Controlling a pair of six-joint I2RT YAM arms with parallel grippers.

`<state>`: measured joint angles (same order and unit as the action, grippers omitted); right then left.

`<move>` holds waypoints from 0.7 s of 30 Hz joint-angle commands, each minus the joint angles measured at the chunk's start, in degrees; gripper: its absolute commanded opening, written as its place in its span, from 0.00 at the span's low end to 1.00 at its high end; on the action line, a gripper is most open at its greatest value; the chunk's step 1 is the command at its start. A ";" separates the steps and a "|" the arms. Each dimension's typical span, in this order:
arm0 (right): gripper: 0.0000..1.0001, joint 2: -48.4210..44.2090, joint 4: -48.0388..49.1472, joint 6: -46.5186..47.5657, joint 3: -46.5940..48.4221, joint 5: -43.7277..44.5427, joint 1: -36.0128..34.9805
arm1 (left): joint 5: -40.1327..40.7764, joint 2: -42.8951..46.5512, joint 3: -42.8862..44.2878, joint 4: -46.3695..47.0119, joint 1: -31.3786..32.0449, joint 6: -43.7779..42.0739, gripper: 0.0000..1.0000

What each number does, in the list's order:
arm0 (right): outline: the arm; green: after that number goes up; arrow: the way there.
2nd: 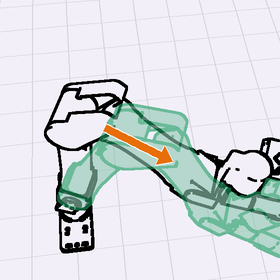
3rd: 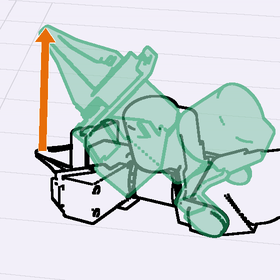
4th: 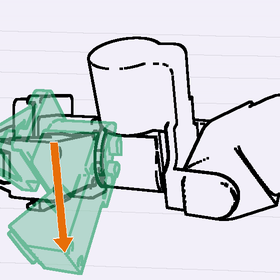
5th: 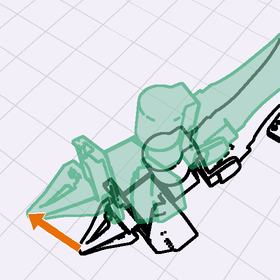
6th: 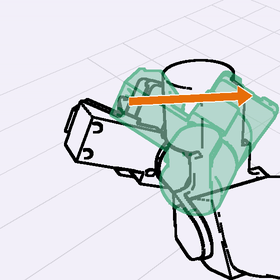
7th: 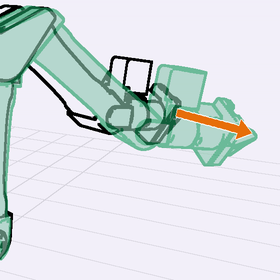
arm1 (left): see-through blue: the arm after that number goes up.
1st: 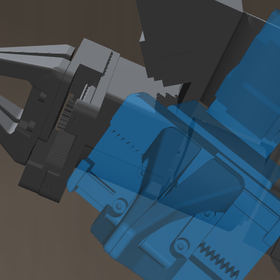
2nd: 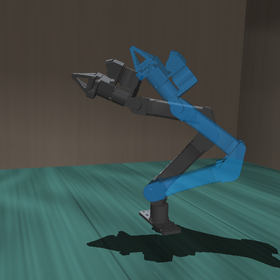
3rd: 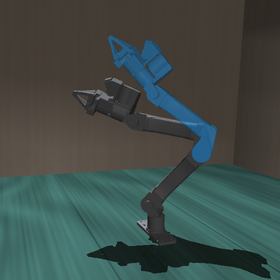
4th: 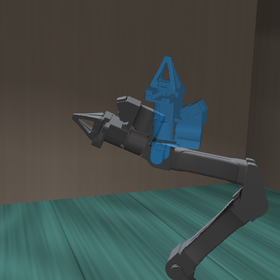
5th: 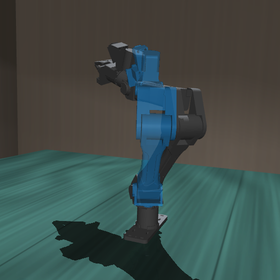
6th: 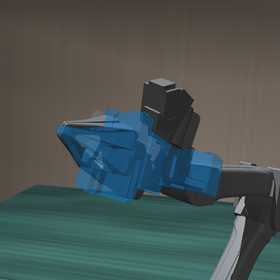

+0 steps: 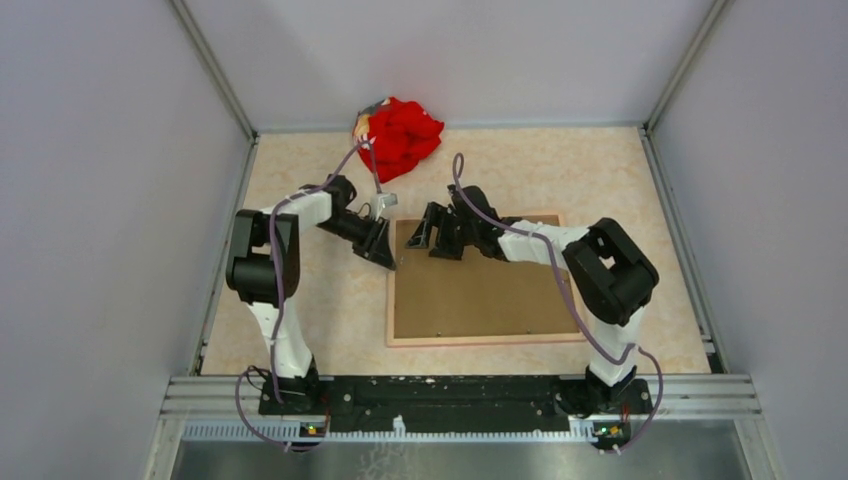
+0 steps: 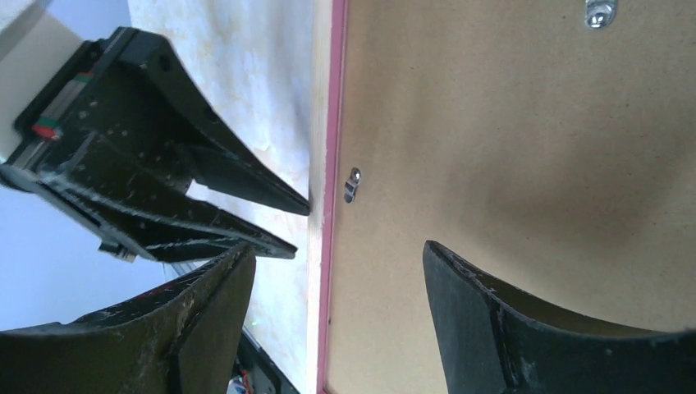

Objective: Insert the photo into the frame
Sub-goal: Install the photo frame at the center of the board.

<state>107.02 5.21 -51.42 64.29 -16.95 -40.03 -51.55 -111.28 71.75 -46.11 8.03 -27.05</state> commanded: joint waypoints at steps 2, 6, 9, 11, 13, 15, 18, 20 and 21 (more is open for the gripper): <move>0.74 2.36 5.14 -3.26 1.91 -0.20 -0.72 | 3.29 2.79 -1.42 3.68 -1.40 -1.46 0.41; 0.74 3.37 6.15 -4.31 2.29 -0.32 -0.83 | 3.04 3.25 -2.08 4.09 -2.40 -2.06 0.39; 0.73 3.66 6.38 -4.63 2.44 -0.33 -0.96 | 2.79 3.40 -2.54 4.30 -2.69 -2.19 0.39; 0.72 3.95 6.43 -4.83 2.47 -0.09 -1.06 | 2.65 2.84 -2.59 4.95 -2.67 -1.68 0.38; 0.71 4.23 6.07 -5.04 2.58 0.36 -1.38 | 2.06 1.90 -2.58 5.36 -2.58 -0.85 0.36; 0.69 4.45 5.75 -5.20 2.69 0.87 -1.80 | 0.99 1.24 -2.64 5.54 -2.52 -0.37 0.33; 0.65 5.06 5.34 -5.40 3.03 1.38 -2.41 | -0.87 0.66 -2.92 5.43 -2.41 -0.23 0.29; 0.64 5.41 5.48 -5.65 3.01 1.30 -2.67 | -1.01 0.40 -3.01 5.51 -2.32 -0.20 0.28; 0.64 5.66 5.69 -5.77 2.95 1.26 -2.87 | -0.92 0.24 -3.01 5.52 -2.32 -0.22 0.27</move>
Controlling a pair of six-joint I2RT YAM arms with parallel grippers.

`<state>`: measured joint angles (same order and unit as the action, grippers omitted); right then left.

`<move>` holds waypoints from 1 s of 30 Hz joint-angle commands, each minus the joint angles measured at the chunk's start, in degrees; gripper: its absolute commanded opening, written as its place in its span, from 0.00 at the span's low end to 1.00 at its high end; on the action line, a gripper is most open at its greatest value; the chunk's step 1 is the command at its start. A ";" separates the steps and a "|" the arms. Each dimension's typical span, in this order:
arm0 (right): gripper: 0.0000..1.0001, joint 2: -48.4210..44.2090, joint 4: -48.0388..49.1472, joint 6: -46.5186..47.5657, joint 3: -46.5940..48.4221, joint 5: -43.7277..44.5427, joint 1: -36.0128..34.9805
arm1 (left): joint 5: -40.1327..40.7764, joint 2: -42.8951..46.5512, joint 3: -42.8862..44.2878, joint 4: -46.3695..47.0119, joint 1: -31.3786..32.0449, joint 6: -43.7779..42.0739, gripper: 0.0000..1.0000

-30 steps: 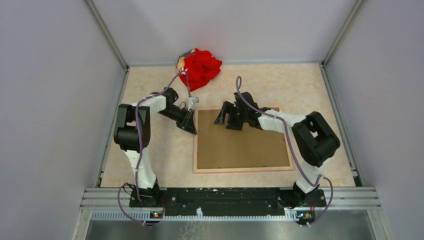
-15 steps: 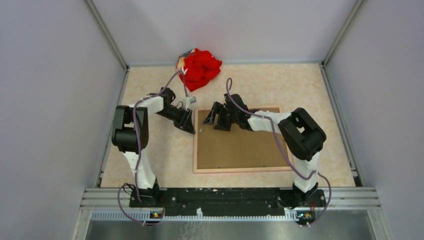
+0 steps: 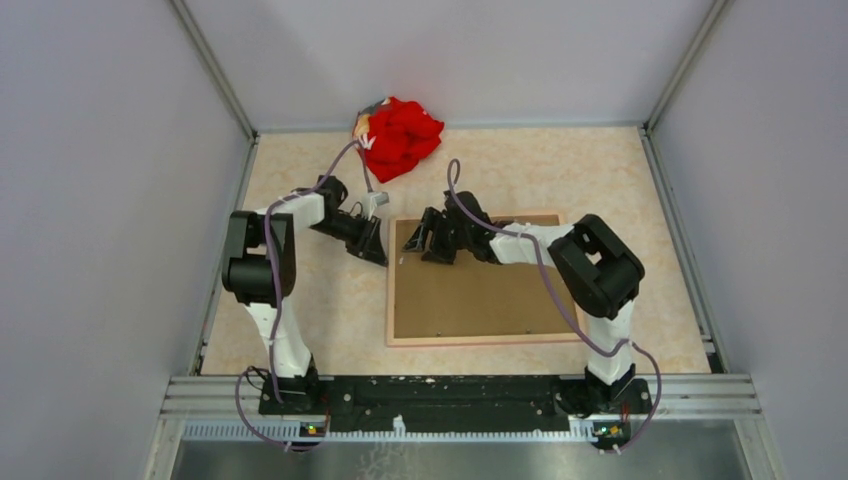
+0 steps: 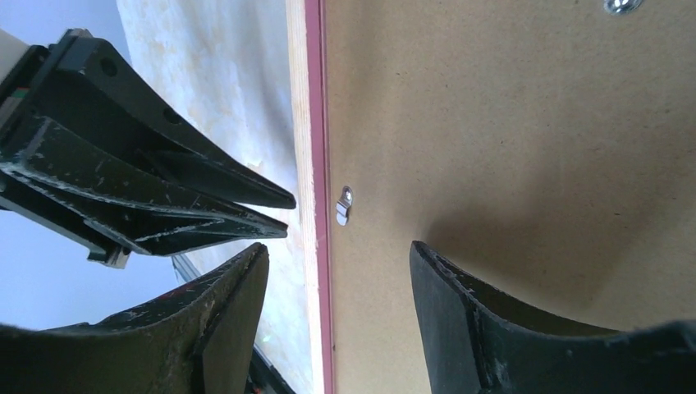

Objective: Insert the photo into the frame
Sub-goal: Install the photo frame at the center of the board.

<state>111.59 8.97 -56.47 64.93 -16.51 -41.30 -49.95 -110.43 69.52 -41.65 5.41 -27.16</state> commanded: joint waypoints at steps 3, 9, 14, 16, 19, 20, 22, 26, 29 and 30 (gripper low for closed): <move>0.63 1.79 2.10 -0.85 2.76 0.78 -2.08 | -2.46 -1.19 -0.79 1.00 0.39 -0.32 0.27; 0.61 3.79 1.48 -0.72 4.81 0.94 -3.15 | -1.96 -2.35 -1.09 1.90 1.03 0.27 0.27; 0.60 5.05 1.14 -0.63 5.63 0.88 -3.56 | -1.64 -3.14 -1.23 2.78 1.62 1.02 0.27; 0.59 5.33 1.27 -0.62 5.71 0.87 -3.57 | -1.63 -3.42 -1.30 2.81 1.71 1.12 0.26; 0.58 5.75 1.27 -0.37 5.88 0.95 -3.57 | -1.45 -3.56 -1.53 3.16 1.71 1.05 0.25; 0.57 5.94 1.10 -0.34 6.16 0.94 -3.55 | -1.43 -3.68 -1.50 3.22 1.71 1.03 0.25; 0.55 6.62 1.05 -0.27 6.54 0.70 -3.55 | -1.54 -3.77 -1.52 3.24 1.72 1.14 0.24; 0.50 7.65 1.46 -0.57 7.35 0.28 -3.71 | -1.29 -3.80 -1.58 3.33 1.96 1.23 0.24; 0.48 8.30 0.96 -0.62 8.36 0.00 -3.88 | -0.87 -3.66 -1.58 3.26 1.97 1.03 0.24; 0.48 8.36 0.81 -0.55 8.57 -0.09 -3.90 | -0.87 -3.67 -1.58 3.29 1.97 0.95 0.24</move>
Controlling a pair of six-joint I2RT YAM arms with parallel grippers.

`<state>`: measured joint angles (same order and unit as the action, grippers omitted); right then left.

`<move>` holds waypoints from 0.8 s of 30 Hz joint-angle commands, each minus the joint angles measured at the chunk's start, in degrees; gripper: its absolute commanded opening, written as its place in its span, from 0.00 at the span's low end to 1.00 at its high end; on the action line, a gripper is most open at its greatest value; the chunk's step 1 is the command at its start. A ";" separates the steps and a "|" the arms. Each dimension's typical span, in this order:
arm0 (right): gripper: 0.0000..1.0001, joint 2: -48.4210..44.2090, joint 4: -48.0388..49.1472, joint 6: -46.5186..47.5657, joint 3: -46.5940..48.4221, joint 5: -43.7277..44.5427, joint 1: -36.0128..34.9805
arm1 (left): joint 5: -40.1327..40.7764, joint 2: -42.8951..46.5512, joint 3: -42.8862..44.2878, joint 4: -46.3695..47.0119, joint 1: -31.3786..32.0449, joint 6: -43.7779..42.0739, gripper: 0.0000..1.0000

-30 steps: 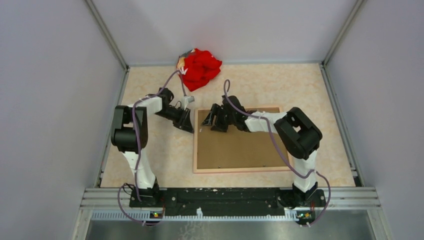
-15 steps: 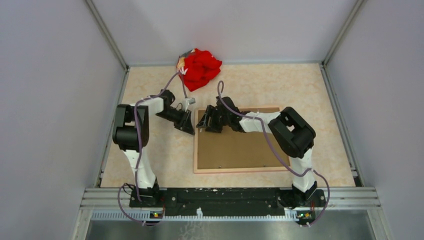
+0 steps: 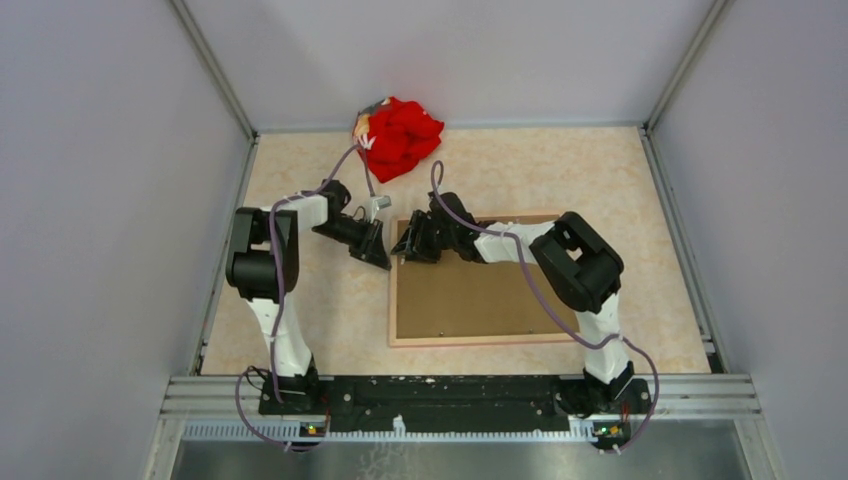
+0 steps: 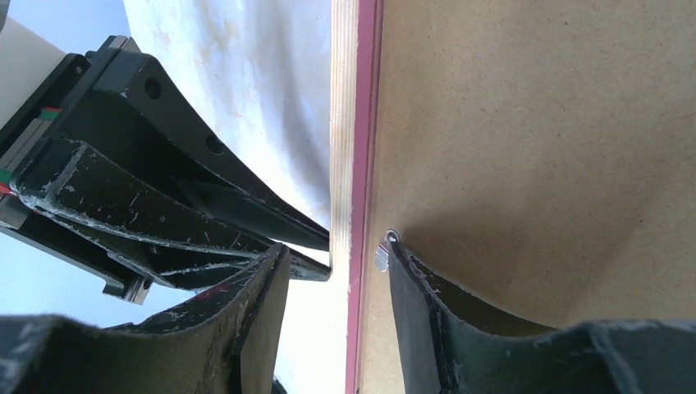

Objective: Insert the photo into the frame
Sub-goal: Install the photo frame at the center of the board.

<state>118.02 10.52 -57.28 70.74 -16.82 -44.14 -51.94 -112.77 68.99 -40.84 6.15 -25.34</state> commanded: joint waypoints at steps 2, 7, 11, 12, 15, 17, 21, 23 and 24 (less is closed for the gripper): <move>0.48 1.93 -0.92 0.24 2.80 0.06 -1.03 | 1.23 -1.31 -1.00 2.53 1.23 -0.90 0.24; 0.47 2.00 -1.12 0.28 3.12 -0.41 -1.26 | 1.24 -1.33 -0.97 2.70 1.23 -0.84 0.23; 0.46 2.86 -0.82 -0.19 3.47 -1.00 -1.28 | 1.47 -1.30 -0.88 2.78 1.32 -0.70 0.23; 0.46 2.99 -0.67 -0.32 3.54 -1.02 -1.37 | 1.48 -1.24 -0.87 2.77 1.34 -0.76 0.23; 0.45 3.44 -0.18 -0.94 3.56 -1.20 -1.39 | 1.64 -1.15 -0.96 2.79 1.48 -0.87 0.23; 0.45 3.67 -0.06 -1.11 3.69 -0.91 -1.40 | 1.67 -1.14 -0.96 2.78 1.49 -0.85 0.23; 0.45 3.71 -0.38 -1.01 3.87 0.04 -1.45 | 1.67 -1.20 -0.92 2.76 1.58 -1.02 0.23; 0.45 3.83 -0.50 -0.91 3.92 0.33 -1.50 | 1.67 -1.22 -0.88 2.62 1.58 -1.15 0.23; 0.45 3.94 -0.46 -0.91 3.96 0.33 -1.48 | 1.67 -1.22 -0.88 2.65 1.58 -1.24 0.23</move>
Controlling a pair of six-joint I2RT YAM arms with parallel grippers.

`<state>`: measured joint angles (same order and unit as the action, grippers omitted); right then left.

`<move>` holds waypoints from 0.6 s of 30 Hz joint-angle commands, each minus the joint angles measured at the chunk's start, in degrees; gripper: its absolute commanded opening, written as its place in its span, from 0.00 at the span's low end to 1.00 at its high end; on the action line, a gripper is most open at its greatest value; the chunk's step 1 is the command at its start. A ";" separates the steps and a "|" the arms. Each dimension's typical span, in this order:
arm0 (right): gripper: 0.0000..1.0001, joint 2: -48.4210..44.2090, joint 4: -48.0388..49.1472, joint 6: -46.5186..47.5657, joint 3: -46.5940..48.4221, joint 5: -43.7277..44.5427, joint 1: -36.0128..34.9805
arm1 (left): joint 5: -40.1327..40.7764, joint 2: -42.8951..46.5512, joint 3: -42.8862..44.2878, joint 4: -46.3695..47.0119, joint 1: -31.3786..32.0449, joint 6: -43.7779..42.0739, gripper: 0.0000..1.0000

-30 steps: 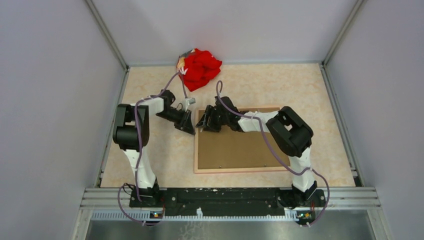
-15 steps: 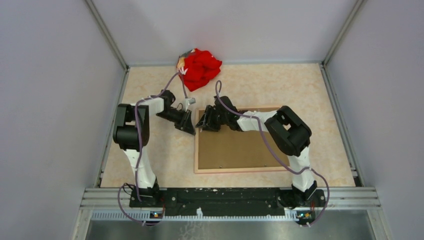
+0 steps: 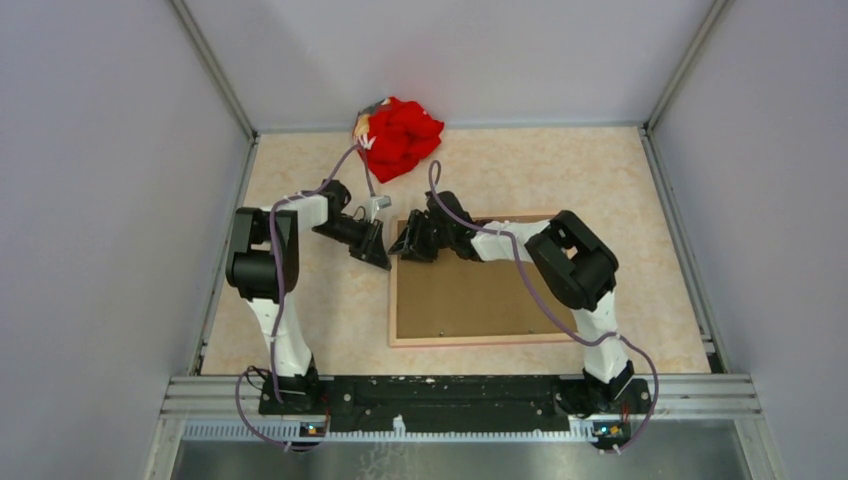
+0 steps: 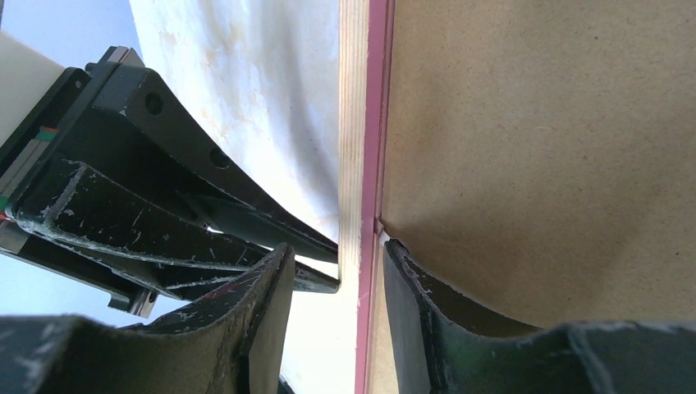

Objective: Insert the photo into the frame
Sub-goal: Install the photo frame at the center of the board.

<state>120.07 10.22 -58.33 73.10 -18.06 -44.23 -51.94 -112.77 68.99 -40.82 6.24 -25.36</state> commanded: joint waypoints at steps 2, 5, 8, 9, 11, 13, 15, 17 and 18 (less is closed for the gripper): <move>0.45 2.06 -0.03 0.14 1.58 1.19 -1.39 | 1.74 -1.30 -0.88 2.44 1.49 -1.40 0.23; 0.45 0.84 -0.31 0.94 1.20 1.00 -1.39 | 1.96 -0.99 -0.58 1.99 1.41 -1.72 0.23; 0.47 -3.11 -2.14 4.08 0.62 1.13 -1.15 | 2.03 -0.98 0.70 0.37 1.26 -2.27 0.24; 0.49 -4.79 -2.92 5.86 0.23 1.16 -1.01 | 1.97 -0.78 1.23 -0.28 1.09 -2.52 0.25; 0.53 -8.68 -4.76 10.61 -0.85 0.76 -0.82 | 1.96 -0.21 2.26 -1.63 0.77 -3.15 0.28; 0.56 -13.01 -8.14 16.88 -2.15 0.91 -0.79 | 2.17 0.42 3.50 -3.45 0.43 -3.90 0.31; 0.59 -18.10 -11.40 23.62 -6.00 1.17 -1.07 | 2.27 1.39 4.39 -4.75 -0.07 -4.54 0.34; 0.59 -23.40 -14.56 29.06 -10.67 1.56 -1.24 | 2.36 2.55 4.80 -5.67 -0.53 -5.16 0.37; 0.59 -25.77 -15.78 31.54 -13.00 1.48 -1.44 | 2.60 3.09 4.89 -6.13 -0.65 -5.50 0.39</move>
<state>105.80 1.06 -41.58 66.46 -17.10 -44.47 -49.74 -112.75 71.70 -43.90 6.28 -28.12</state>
